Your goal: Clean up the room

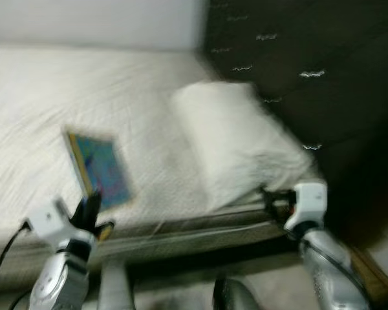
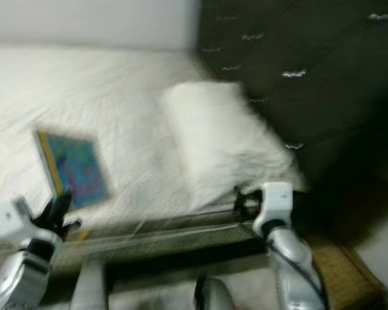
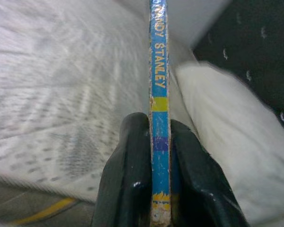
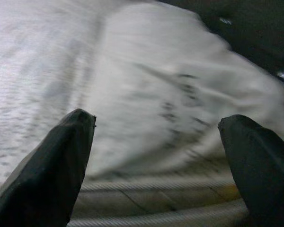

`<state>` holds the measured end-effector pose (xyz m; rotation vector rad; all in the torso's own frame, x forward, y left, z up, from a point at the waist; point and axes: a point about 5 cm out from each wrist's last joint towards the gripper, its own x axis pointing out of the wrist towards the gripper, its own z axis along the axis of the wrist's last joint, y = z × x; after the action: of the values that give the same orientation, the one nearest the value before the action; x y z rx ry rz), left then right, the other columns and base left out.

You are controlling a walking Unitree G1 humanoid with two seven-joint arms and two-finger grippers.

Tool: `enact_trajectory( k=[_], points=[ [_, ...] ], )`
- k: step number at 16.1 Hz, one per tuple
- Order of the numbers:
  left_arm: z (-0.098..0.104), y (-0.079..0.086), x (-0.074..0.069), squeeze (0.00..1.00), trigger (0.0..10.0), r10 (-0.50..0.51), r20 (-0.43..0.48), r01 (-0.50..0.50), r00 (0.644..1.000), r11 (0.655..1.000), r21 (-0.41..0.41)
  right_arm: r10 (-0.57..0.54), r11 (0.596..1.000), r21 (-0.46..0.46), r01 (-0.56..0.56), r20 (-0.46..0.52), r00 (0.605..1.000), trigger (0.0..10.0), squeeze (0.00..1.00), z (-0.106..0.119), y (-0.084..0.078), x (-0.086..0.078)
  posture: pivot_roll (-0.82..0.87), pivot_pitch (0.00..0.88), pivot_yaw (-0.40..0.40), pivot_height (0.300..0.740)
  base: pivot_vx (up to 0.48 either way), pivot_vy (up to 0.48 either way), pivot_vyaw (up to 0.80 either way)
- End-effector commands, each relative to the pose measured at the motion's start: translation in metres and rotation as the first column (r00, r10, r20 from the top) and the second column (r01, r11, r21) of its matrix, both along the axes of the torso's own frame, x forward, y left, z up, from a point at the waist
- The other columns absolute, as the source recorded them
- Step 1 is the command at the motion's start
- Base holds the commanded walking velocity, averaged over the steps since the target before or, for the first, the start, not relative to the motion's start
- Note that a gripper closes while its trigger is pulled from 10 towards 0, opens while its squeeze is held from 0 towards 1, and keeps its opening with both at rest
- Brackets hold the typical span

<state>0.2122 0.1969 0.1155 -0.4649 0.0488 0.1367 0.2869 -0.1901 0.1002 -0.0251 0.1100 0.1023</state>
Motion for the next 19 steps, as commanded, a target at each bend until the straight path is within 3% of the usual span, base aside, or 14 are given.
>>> enact_trajectory(
  k=[1, 9, 19],
  points=[
    [-0.002, 0.002, -0.001, 0.00, 10.0, 0.008, -0.014, -0.008, 1.000, 1.000, 0.018, 0.007, 1.000, 0.002, -0.006, -0.024, 1.000, 10.0, 0.00, -0.006, 0.001, -0.003, 0.03, 0.074, -0.091, 0.590, 0.000, 0.000, 0.00],
    [0.002, -0.001, -0.002, 0.00, 10.0, 0.015, 0.019, -0.015, 1.000, 1.000, 0.012, 0.076, 0.997, -0.009, -0.077, -0.026, 0.997, 10.0, 0.00, -0.004, 0.007, 0.001, 0.02, 0.119, -0.110, 0.590, 0.000, 0.000, 0.00],
    [0.007, -0.009, 0.000, 0.00, 10.0, 0.008, 0.053, -0.007, 0.999, 1.000, -0.019, 0.120, 0.992, -0.026, -0.121, -0.020, 0.993, 10.0, 0.00, 0.001, 0.009, 0.002, 0.01, 0.140, -0.128, 0.590, 0.346, 0.000, 0.00]
  ],
)
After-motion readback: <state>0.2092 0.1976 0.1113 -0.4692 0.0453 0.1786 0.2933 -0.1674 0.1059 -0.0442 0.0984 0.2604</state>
